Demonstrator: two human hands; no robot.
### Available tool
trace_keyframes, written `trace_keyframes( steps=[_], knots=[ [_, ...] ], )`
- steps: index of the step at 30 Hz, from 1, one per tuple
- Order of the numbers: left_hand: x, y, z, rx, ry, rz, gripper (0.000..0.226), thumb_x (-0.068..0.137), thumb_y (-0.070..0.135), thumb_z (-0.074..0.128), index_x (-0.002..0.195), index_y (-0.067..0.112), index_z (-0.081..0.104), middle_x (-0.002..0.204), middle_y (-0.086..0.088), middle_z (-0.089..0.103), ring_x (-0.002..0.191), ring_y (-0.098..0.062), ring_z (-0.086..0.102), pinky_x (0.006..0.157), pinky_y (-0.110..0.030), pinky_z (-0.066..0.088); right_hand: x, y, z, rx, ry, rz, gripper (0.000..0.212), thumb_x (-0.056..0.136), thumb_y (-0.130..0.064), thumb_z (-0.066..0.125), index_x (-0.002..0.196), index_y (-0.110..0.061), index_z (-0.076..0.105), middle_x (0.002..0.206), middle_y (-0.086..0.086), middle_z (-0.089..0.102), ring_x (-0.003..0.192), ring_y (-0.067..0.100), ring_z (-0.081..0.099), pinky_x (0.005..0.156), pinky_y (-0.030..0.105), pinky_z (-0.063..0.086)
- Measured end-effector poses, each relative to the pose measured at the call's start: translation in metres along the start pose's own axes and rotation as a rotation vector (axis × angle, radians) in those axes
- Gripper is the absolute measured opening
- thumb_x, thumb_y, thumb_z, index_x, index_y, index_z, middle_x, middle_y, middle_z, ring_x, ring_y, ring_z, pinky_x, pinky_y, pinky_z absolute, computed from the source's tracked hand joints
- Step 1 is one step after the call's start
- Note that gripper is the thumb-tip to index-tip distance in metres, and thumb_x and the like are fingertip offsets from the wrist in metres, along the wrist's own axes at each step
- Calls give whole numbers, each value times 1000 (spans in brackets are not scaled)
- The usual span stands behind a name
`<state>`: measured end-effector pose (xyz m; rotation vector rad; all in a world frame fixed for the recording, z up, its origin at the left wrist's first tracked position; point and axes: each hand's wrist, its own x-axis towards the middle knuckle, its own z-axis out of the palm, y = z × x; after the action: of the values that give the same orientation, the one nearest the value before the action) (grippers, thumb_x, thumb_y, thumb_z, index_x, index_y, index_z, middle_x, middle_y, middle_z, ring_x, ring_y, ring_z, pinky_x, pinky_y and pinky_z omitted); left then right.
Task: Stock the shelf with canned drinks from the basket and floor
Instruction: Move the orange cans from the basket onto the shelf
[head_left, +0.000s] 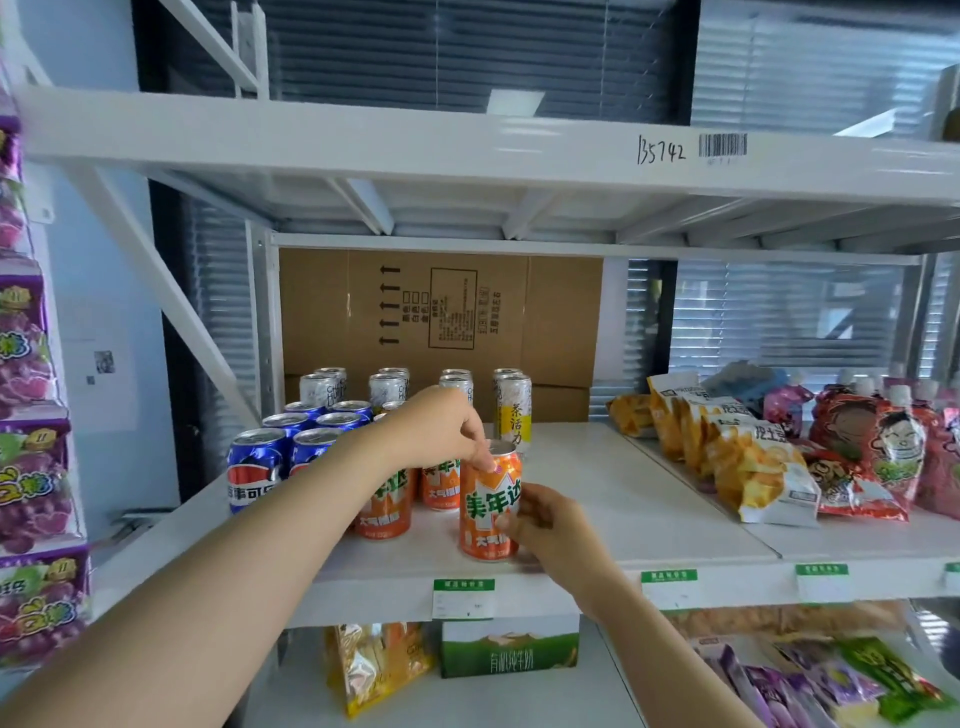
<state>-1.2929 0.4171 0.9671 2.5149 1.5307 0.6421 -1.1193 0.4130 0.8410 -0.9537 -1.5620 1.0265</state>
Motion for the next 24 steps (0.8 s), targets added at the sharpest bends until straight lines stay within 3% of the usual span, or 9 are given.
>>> trace_keyframes(
  steps=[4,7,12,18,24],
  knots=[
    [2,-5,-8,111,-43,-2,16,80,32,77,87,18,80,78,9,72,66,-4,61,56,-18,41,13,4,14,-41,9,-4,26,89,-11,68,112,-22,62,106,-3,73,100,15,68,91,33,56],
    [4,-14,-13,137,-50,-16,18,80,31,77,88,15,80,89,3,75,77,-9,66,56,-15,42,23,5,24,-31,7,7,26,90,-11,67,114,-18,62,106,-4,72,99,12,67,87,27,54],
    [8,-28,-18,161,-63,-51,18,80,32,76,91,18,80,85,6,75,63,2,60,51,-12,37,35,9,36,-31,16,19,24,89,-14,68,111,-21,64,106,-5,71,100,13,66,90,32,54],
    [15,-35,-22,205,-96,-46,17,82,27,75,94,15,78,79,9,72,60,3,59,49,-8,38,44,17,47,5,61,11,28,84,-17,74,111,-20,67,105,-4,74,99,13,68,90,33,55],
    [15,-45,-26,196,-108,-37,18,81,27,76,96,17,78,104,4,74,75,-1,65,56,-12,44,44,18,48,53,51,-1,30,82,-18,77,110,-23,68,102,-7,75,97,10,70,87,30,56]
  ],
)
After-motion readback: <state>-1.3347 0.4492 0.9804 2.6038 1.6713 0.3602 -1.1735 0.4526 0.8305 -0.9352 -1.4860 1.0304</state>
